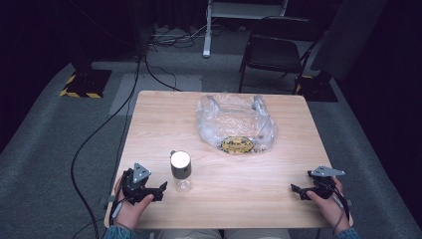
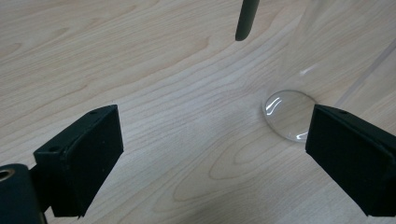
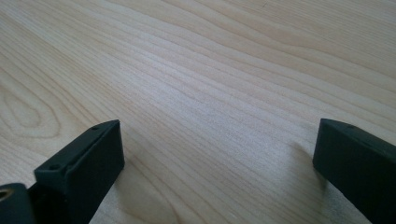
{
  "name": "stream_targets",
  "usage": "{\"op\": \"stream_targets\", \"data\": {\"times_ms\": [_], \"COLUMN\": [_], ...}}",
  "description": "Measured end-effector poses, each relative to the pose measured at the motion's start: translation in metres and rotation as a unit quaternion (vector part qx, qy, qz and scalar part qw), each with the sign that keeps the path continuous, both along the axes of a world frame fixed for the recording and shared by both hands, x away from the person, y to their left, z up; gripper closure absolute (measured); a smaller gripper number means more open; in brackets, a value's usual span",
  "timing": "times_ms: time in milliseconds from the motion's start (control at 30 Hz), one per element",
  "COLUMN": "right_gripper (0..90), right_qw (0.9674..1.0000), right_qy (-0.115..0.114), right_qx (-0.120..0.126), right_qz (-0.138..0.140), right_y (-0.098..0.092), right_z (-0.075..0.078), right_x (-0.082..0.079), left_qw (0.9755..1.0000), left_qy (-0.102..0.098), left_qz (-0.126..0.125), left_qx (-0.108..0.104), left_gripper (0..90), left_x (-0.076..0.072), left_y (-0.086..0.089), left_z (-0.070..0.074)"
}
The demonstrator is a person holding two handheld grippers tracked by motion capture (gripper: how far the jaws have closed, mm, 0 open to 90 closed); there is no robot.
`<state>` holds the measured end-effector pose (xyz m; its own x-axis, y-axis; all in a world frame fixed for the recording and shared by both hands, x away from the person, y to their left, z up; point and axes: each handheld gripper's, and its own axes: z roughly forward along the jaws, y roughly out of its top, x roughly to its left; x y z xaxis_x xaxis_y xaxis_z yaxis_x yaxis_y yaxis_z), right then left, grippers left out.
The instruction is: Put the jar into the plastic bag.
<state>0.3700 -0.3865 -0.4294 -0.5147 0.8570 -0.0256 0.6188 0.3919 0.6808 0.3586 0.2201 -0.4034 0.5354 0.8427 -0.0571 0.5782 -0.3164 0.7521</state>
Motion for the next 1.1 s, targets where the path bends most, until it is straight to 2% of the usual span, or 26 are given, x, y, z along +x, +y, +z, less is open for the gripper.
{"op": "stream_targets", "data": {"times_ms": [267,733,1100], "right_gripper": [2.0,1.8,1.7], "right_qw": [1.0,1.0,1.0], "right_qy": [0.0,0.0,0.0], "right_qx": [0.0,-0.001,-0.001], "right_qz": [0.0,0.0,-0.001], "right_y": [0.0,0.0,0.0], "right_z": [0.0,0.0,0.0], "right_x": [0.0,0.0,0.0], "left_qw": [0.9999,0.9993,0.9979], "left_qy": [-0.012,-0.029,-0.045], "left_qz": [-0.005,-0.023,-0.04], "left_qx": [-0.007,-0.008,-0.022], "left_gripper": [4.1,4.2,4.3], "left_x": [-0.005,-0.012,-0.015], "left_y": [-0.003,-0.012,-0.022], "left_z": [0.015,0.038,0.056]}}
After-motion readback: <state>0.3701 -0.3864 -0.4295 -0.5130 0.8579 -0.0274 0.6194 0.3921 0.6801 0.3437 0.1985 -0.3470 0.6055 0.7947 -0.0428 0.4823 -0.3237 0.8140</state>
